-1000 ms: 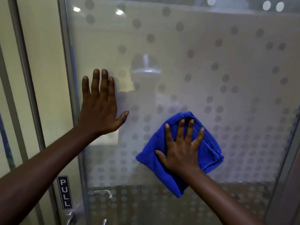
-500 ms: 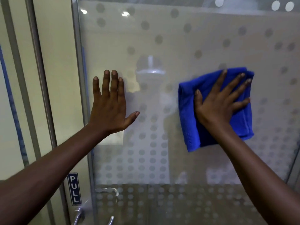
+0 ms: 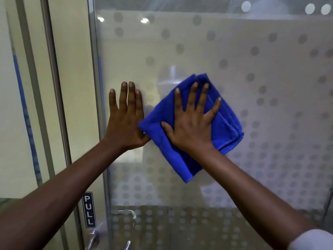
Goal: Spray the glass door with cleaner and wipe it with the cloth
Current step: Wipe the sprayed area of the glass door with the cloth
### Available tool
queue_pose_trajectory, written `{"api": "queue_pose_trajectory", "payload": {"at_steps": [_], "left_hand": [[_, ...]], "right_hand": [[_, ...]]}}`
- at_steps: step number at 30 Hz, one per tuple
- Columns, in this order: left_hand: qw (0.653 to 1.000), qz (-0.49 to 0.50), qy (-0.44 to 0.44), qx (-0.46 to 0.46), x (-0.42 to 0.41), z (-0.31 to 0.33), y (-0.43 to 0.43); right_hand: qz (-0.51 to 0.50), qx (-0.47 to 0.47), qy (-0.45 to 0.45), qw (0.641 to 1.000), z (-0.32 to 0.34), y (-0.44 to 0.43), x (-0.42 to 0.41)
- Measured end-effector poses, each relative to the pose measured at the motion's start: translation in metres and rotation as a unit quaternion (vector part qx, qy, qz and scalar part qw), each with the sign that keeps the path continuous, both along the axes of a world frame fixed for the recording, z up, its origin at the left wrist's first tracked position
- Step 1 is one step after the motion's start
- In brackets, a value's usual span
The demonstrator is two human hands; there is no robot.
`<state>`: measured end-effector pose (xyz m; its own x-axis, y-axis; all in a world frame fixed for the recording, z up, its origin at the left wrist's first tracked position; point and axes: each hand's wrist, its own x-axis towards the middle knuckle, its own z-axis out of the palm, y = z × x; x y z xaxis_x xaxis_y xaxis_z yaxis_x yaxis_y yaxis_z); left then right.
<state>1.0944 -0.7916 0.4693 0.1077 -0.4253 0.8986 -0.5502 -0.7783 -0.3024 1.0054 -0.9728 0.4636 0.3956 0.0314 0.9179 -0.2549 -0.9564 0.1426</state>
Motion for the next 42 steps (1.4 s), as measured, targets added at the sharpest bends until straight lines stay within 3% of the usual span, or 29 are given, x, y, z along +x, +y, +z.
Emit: {"api": "queue_pose_trajectory", "payload": {"at_steps": [5, 9, 12, 18, 21, 25, 29, 34, 38, 42], "left_hand": [[1.0, 0.018, 0.017, 0.003, -0.005, 0.0, 0.0], [1.0, 0.02, 0.021, 0.008, -0.006, 0.002, 0.001], [0.999, 0.022, 0.028, 0.007, -0.006, 0.001, 0.0], [0.999, 0.026, 0.035, 0.007, -0.005, 0.001, -0.001], [0.999, 0.021, 0.037, 0.008, -0.004, 0.001, -0.001], [0.999, -0.008, 0.037, 0.005, -0.002, 0.003, 0.001], [0.998, -0.061, 0.024, -0.015, 0.002, 0.003, 0.005], [0.996, -0.081, 0.019, -0.028, 0.001, 0.003, 0.005], [0.997, -0.068, 0.029, -0.02, 0.001, 0.005, 0.005], [0.998, -0.054, 0.034, -0.013, 0.002, 0.005, 0.003]], "right_hand": [[-0.014, -0.052, 0.037, 0.998, -0.079, -0.045, -0.016], [-0.062, 0.002, 0.051, 0.997, -0.098, -0.092, -0.04], [-0.089, 0.101, 0.042, 0.99, -0.073, -0.119, -0.056], [-0.091, 0.283, -0.072, 0.952, 0.011, -0.116, -0.057], [-0.088, 0.285, -0.096, 0.95, 0.042, -0.082, -0.038], [-0.058, 0.201, -0.078, 0.975, 0.051, -0.016, -0.01], [-0.004, 0.093, -0.029, 0.995, 0.003, 0.024, 0.007], [0.031, 0.052, -0.002, 0.998, -0.105, 0.013, 0.01], [0.014, 0.052, -0.013, 0.998, -0.162, -0.031, -0.003], [-0.02, 0.126, -0.002, 0.992, -0.202, -0.089, -0.034]]}}
